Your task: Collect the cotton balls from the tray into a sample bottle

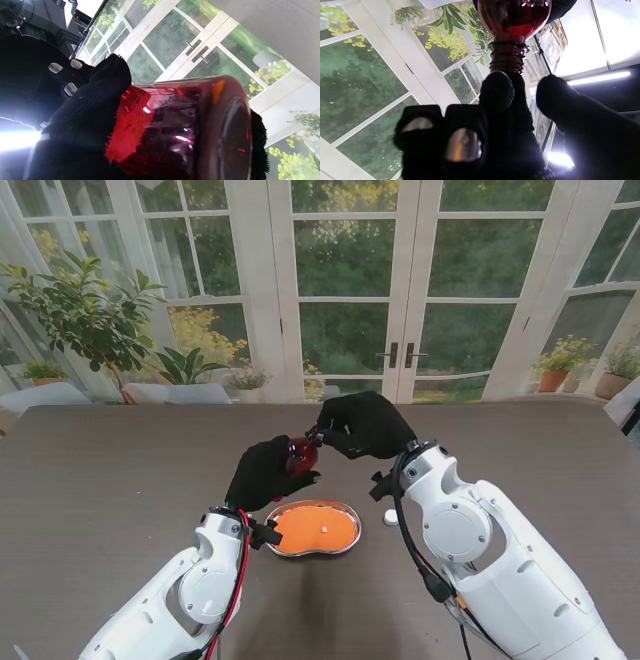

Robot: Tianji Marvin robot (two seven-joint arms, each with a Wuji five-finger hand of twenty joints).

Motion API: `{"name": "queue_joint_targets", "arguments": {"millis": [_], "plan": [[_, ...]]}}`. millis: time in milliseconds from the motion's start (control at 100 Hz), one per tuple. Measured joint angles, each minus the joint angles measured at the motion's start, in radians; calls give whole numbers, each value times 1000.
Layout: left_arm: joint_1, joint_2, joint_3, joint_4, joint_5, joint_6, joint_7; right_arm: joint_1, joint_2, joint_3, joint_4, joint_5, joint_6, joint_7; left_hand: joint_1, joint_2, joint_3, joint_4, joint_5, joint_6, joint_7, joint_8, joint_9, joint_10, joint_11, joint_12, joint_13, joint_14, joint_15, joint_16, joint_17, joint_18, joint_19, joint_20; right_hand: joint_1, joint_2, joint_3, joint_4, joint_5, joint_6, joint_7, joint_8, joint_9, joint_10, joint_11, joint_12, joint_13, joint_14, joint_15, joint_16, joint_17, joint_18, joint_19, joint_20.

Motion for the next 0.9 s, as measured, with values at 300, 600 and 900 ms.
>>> {"name": "queue_joint_targets", "arguments": {"millis": [300,600,900], "plan": [[-2,-5,3,3,3,-5,13,-5,2,5,-7,-17,-4,-17,0,0,0,0,0,-1,2,0,0,0,0,1,0,0,0,0,0,0,0,0,27,-69,24,0,-11,-15,17,-10,-35,6,-48,-13,0,0,-56,-23,-18,0,-1,0],[2,-6,0,3,8,-7,28,-3,-1,7,-7,-52,8,-42,0,0,0,0,0,-1,2,0,0,0,0,1,0,0,0,0,0,0,0,0,26,-122,23,-13,-7,-93,94,-8,-61,7,-66,-23,0,-2,-83,-31,-30,0,-3,0],[2,-8,-2,3,7,-12,34,1,-1,9,-6,-50,11,-41,0,0,0,0,0,-1,2,0,0,0,0,1,0,0,0,0,0,1,0,0,26,-122,23,-22,-4,-106,111,3,-63,7,-73,-35,0,-2,-93,-40,-31,0,-4,0]]}}
